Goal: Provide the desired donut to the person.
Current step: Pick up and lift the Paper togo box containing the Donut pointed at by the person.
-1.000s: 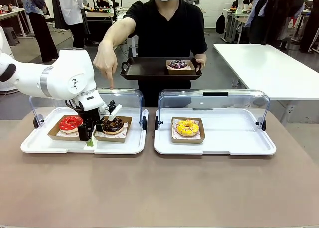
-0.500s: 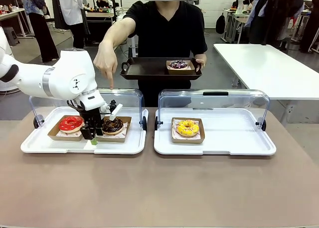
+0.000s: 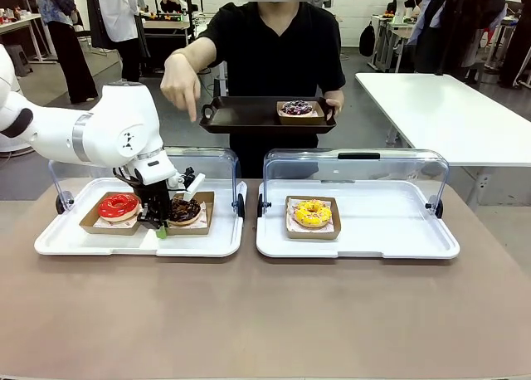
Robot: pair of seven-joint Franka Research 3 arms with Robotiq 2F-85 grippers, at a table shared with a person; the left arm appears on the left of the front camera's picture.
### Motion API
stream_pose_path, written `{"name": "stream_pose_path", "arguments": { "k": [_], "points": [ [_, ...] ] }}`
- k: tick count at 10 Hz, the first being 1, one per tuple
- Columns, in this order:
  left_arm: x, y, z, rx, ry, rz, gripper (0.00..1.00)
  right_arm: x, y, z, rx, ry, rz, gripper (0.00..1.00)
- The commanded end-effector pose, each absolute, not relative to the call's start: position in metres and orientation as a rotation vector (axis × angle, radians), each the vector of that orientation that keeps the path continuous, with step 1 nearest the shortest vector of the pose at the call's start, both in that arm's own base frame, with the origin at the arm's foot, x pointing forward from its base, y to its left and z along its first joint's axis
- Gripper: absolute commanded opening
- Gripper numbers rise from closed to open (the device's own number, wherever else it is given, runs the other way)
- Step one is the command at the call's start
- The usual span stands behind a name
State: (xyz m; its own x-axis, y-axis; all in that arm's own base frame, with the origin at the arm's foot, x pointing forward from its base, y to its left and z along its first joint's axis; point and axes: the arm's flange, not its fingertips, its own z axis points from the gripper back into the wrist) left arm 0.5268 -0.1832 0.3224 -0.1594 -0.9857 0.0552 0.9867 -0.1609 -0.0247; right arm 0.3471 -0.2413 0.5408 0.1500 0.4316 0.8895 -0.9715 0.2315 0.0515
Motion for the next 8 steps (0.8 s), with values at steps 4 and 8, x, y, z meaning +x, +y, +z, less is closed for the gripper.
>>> {"name": "stream_pose_path", "arguments": {
  "k": [4, 8],
  "points": [
    [0.530, -0.185, 0.327, -0.058, -0.026, -1.726, 0.00, 0.347, -0.241, 0.540, 0.776, -0.908, 1.160, 1.00],
    [0.492, -0.194, 0.373, 0.004, 0.070, -1.703, 0.00, 0.347, -0.241, 0.540, 0.776, -0.908, 1.160, 1.00]
  ]
}}
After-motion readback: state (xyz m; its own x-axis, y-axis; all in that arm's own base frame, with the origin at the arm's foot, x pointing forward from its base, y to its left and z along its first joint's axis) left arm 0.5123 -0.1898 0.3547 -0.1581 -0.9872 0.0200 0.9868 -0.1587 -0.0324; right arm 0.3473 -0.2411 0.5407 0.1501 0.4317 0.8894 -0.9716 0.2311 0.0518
